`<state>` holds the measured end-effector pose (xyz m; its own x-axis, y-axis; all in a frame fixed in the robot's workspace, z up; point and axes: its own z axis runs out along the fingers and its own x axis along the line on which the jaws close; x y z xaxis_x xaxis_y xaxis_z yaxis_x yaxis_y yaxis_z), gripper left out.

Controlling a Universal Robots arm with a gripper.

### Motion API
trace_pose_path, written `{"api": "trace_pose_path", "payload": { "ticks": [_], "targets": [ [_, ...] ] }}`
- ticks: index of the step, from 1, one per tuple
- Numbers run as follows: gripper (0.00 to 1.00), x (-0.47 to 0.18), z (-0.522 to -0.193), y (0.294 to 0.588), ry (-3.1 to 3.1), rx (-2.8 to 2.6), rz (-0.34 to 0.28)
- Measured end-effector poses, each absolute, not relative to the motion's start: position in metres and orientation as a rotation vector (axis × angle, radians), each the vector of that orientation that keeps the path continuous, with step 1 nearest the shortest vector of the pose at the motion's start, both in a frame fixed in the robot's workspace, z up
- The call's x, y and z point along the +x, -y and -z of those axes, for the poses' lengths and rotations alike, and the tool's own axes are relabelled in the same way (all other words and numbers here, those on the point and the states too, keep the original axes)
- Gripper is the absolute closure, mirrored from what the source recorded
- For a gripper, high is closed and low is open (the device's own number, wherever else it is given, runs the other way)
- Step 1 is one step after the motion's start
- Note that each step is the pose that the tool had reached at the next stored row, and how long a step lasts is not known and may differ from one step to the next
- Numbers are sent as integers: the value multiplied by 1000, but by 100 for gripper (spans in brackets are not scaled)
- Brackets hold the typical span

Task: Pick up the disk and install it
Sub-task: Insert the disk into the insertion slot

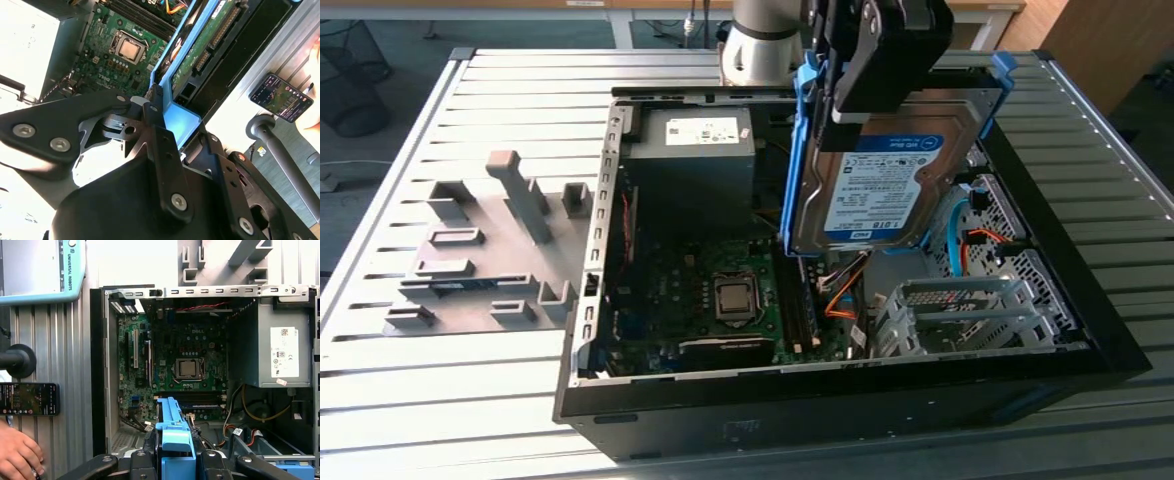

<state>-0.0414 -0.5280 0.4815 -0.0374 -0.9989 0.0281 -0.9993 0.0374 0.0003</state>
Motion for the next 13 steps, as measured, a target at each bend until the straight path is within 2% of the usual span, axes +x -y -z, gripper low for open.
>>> {"api": "trace_pose_path", "payload": {
  "ticks": [13],
  "targets": [
    [63,-41,-481,532,2248,2165,-30]
  ]
}}
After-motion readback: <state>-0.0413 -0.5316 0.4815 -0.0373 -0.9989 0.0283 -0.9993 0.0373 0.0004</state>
